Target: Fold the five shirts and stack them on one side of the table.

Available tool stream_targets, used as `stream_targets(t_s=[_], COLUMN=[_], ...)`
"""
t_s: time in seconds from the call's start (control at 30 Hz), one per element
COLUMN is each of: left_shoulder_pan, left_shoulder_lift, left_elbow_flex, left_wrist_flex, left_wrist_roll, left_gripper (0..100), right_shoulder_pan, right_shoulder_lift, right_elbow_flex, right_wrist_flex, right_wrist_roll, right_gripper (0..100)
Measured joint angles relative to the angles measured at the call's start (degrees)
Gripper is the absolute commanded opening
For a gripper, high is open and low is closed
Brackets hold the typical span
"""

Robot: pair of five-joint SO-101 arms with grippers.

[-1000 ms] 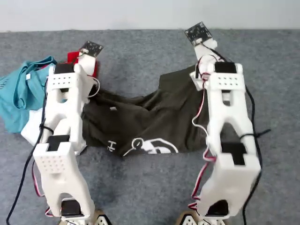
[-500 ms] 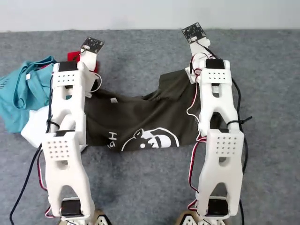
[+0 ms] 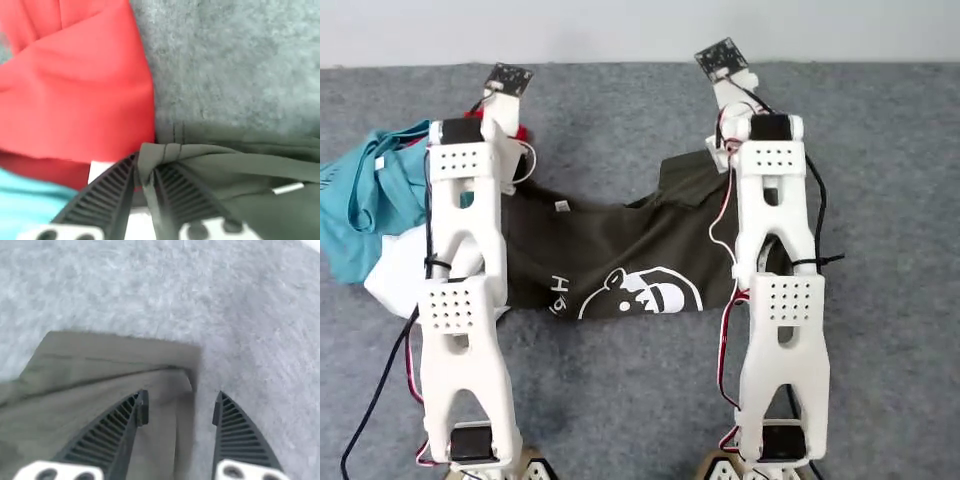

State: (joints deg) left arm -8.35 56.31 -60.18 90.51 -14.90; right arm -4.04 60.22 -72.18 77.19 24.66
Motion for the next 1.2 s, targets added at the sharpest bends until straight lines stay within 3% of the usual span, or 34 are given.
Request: stream_targets(t_s=[0.2,0.33,0.6,0.93,1.2], left_shoulder_pan=[-0.79,-3.78,-9.93,-7.82,-7.74], left_shoulder_lift=[0.0,0.0,-0.09,-0.62,-0.62], left_elbow_flex=[-6.77,-11.78,-13.8,-13.8,-13.8], left_wrist_flex=[5.45,8.0,8.88,8.88,8.88], left_wrist_roll=[0.0,0.0,2.02,5.54,5.71], left_gripper=[9,9,9,9,9], right_shoulder_pan=[0.97,6.24,7.47,7.03,7.56], right_shoulder_lift=[0.0,-0.18,-13.98,-35.96,-38.15], right_elbow_flex=[-14.86,-15.65,16.0,49.14,72.62], right_wrist_flex=[20.48,23.3,23.3,22.95,5.36], right_wrist_roll=[0.0,-0.97,-3.69,-4.22,-6.59], right_gripper=[22.1,22.1,22.1,22.1,22.1])
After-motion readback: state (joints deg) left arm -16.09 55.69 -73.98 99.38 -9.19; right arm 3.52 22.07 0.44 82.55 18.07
